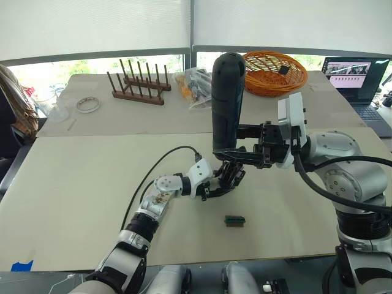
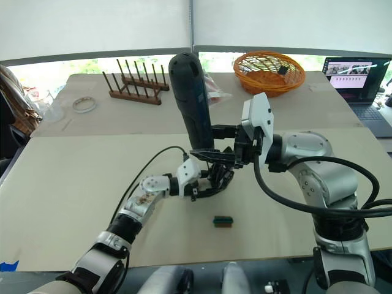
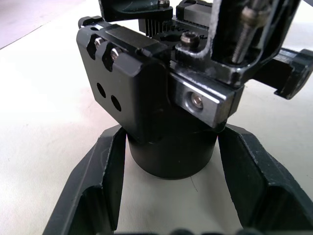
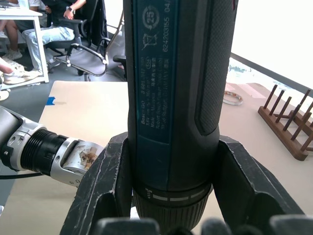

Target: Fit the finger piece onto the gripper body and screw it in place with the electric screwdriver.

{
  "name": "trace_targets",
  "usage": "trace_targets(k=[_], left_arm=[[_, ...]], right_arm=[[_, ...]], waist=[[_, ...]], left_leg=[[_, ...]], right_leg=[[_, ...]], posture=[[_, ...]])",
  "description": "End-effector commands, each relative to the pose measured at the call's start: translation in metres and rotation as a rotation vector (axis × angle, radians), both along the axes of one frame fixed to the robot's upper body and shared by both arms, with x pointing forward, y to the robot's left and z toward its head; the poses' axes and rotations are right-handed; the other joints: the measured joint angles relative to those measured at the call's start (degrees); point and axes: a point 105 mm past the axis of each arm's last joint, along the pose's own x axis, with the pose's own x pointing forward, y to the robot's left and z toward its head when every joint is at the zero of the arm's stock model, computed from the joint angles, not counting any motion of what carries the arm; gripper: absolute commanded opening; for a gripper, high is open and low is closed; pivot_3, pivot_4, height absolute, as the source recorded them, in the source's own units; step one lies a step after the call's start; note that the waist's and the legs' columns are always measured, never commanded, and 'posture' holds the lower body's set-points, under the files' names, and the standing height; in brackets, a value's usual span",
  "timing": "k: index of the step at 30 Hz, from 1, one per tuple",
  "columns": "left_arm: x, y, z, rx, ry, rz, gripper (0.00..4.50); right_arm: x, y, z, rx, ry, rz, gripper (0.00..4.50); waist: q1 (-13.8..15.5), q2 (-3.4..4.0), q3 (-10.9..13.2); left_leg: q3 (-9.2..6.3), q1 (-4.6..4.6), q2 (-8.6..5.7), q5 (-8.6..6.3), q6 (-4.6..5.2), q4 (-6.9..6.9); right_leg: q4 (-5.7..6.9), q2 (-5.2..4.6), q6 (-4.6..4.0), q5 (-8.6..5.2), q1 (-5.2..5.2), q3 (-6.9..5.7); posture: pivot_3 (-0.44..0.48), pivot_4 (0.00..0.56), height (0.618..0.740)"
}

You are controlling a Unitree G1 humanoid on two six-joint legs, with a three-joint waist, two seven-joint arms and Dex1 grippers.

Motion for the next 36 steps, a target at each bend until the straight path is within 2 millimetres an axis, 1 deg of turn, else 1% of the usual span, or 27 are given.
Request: trace_targets(k=[1,9,18,21,28,36], left_arm=[[0.000,-0.006,0.015,-0.037,-0.038,-0.020,2.31],[0.000,-0.007,0.015,-0.040,-0.039,-0.019,2.31],[0.001,-0.007,0.016,-0.041,-0.039,-0.017,2.31],[0.002,-0.007,0.016,-0.042,-0.040,-0.018,2.31],[0.004,-0.007,0.017,-0.039,-0.044,-0.019,2.31],[0.004,-0.008,0.017,-0.041,-0.045,-0.017,2.31]], right_arm=[[-0.003,0.001,0.004,0.013,-0.036,0.007,1.91],[0.000,-0.002,-0.001,0.005,-0.032,-0.006,1.91],[0.000,-0.008,-0.015,-0.014,-0.004,-0.028,1.91],[0.001,-0.008,-0.022,-0.033,0.039,-0.017,1.91],[0.012,-0.014,-0.041,-0.175,0.118,-0.016,1.91],[0.024,-0.020,-0.048,-0.289,0.172,-0.025,1.91]], waist=[[0.0,0.00,0.0],[0.0,0.00,0.0],[0.1,0.01,0.0],[0.1,0.01,0.0],[0.3,0.01,0.0],[0.6,0.01,0.0]], left_leg=[[0.00,0.00,0.00,0.00,0.00,0.00],[0.00,0.00,0.00,0.00,0.00,0.00],[0.00,0.02,0.00,0.00,0.00,0.00],[0.00,0.04,0.00,0.00,0.00,0.00],[-0.01,0.28,0.00,-0.01,0.01,-0.01],[-0.04,0.65,0.00,-0.10,0.13,-0.04]], right_leg=[[0.00,0.00,0.00,0.00,0.00,-0.01],[0.00,0.01,0.00,0.00,0.00,-0.02],[0.00,0.02,0.00,0.00,0.03,-0.02],[0.00,0.02,0.00,0.00,0.05,-0.01],[-0.06,-0.01,0.00,0.00,0.10,0.00],[-0.12,-0.11,0.00,0.00,0.49,0.16]], posture=[[0.000,0.150,0.740],[0.000,0.150,0.740],[0.000,0.150,0.740],[0.000,0.150,0.740],[0.000,0.150,0.740],[0.000,0.150,0.740]])
